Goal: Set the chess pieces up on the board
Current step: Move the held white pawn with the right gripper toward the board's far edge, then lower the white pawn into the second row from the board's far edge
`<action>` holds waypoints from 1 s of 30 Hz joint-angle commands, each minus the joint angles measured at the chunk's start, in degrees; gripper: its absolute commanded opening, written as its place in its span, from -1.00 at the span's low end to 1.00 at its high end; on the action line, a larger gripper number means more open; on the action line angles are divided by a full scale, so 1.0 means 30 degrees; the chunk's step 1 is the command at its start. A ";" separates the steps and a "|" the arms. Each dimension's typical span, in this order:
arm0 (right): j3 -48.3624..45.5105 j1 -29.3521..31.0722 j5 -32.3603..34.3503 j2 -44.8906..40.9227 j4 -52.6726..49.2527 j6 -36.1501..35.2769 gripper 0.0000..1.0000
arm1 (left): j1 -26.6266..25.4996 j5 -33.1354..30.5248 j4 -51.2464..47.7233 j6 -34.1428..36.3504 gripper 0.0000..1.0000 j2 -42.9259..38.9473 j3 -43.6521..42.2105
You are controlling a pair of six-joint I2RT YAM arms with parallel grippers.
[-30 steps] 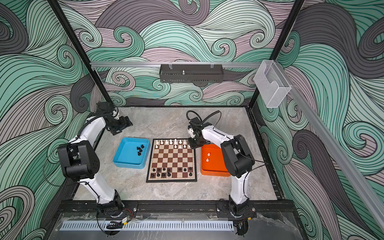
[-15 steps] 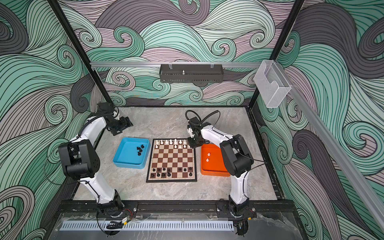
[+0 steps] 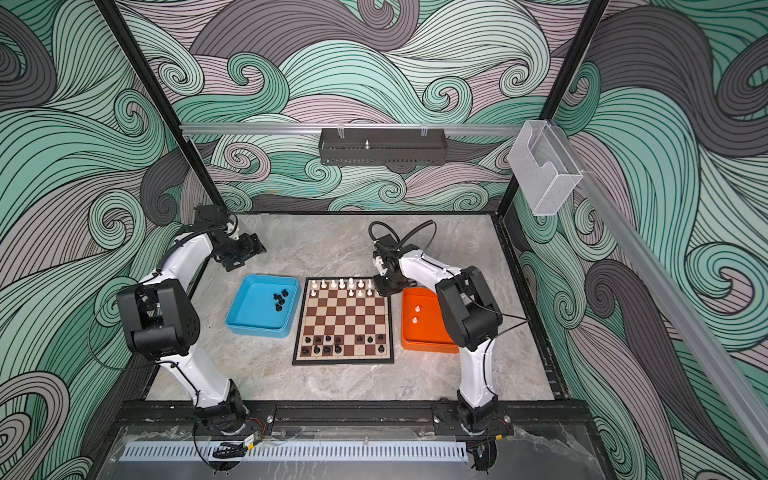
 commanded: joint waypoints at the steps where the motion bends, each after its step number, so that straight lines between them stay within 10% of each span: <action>1: 0.0329 0.0084 0.0225 0.0144 -0.0135 -0.0260 -0.58 | 0.0191 0.0162 -0.0061 -0.0156 0.71 0.0205 0.0108; 30: 0.0927 0.1316 0.0689 -0.2497 -0.2234 -0.0773 -0.76 | 0.0235 0.0300 -0.0049 -0.0220 0.71 0.0276 0.0133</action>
